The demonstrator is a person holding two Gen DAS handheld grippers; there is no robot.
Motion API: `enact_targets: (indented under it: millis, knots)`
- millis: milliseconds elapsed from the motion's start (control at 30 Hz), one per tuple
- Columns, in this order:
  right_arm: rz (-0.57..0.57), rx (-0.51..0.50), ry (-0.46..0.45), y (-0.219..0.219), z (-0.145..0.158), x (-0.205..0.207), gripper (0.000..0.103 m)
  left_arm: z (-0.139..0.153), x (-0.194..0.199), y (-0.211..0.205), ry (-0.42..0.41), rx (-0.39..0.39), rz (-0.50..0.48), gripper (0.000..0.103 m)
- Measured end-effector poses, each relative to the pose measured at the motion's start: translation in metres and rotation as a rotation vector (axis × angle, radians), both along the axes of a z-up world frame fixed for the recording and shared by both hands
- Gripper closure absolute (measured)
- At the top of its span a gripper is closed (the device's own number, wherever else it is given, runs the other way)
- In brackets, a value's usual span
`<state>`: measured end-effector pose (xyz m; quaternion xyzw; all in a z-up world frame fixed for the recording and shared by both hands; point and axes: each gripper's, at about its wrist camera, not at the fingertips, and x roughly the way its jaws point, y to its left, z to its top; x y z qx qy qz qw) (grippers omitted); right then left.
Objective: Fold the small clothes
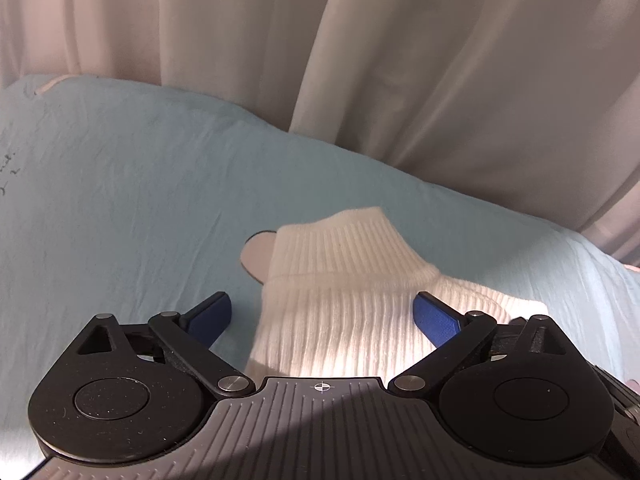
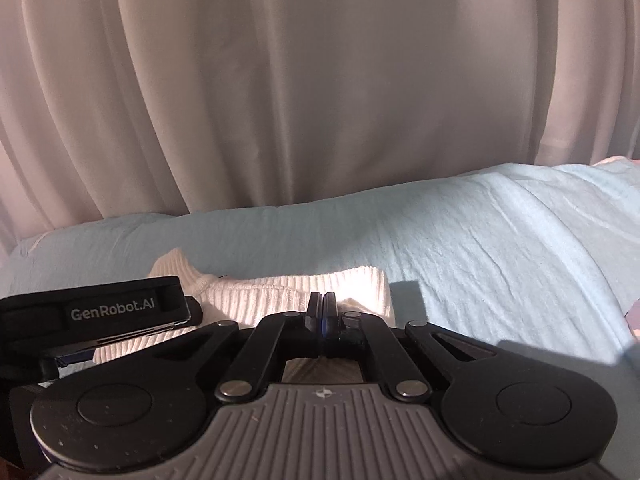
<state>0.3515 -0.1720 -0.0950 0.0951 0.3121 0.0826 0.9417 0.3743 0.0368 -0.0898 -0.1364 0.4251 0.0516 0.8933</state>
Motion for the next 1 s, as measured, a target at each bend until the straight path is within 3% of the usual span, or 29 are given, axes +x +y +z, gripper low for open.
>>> enact_targets:
  millis: [133, 233, 333, 467, 633, 833, 900, 1000]
  knots:
    - [0.063, 0.049, -0.015, 0.006, 0.005, -0.023, 0.086, 0.012, -0.04, 0.016, -0.086, -0.001, 0.071, 0.005]
    - [0.055, -0.067, -0.05, 0.025, -0.004, -0.024, 0.085, 0.006, -0.04, 0.014, -0.096, 0.041, 0.13, 0.005]
    - [0.04, -0.163, -0.068, 0.036, -0.009, -0.021, 0.085, 0.005, -0.029, 0.013, -0.081, -0.004, 0.138, 0.005]
    - [0.018, -0.106, -0.079, 0.019, -0.015, -0.018, 0.086, 0.0, -0.013, 0.002, -0.066, 0.073, 0.107, 0.004]
    - [-0.01, -0.039, -0.086, 0.004, -0.021, -0.015, 0.087, -0.008, -0.017, -0.007, -0.113, 0.145, 0.076, 0.004]
    - [0.009, -0.016, -0.083, 0.003, -0.016, -0.022, 0.087, -0.007, -0.022, 0.002, -0.082, 0.095, 0.079, 0.003]
    - [0.021, -0.06, -0.08, 0.005, -0.012, -0.035, 0.087, -0.006, -0.033, 0.005, -0.046, 0.08, 0.074, 0.002]
    - [0.048, -0.13, -0.11, 0.006, -0.005, -0.068, 0.068, -0.004, -0.06, 0.006, -0.059, 0.071, 0.044, 0.002]
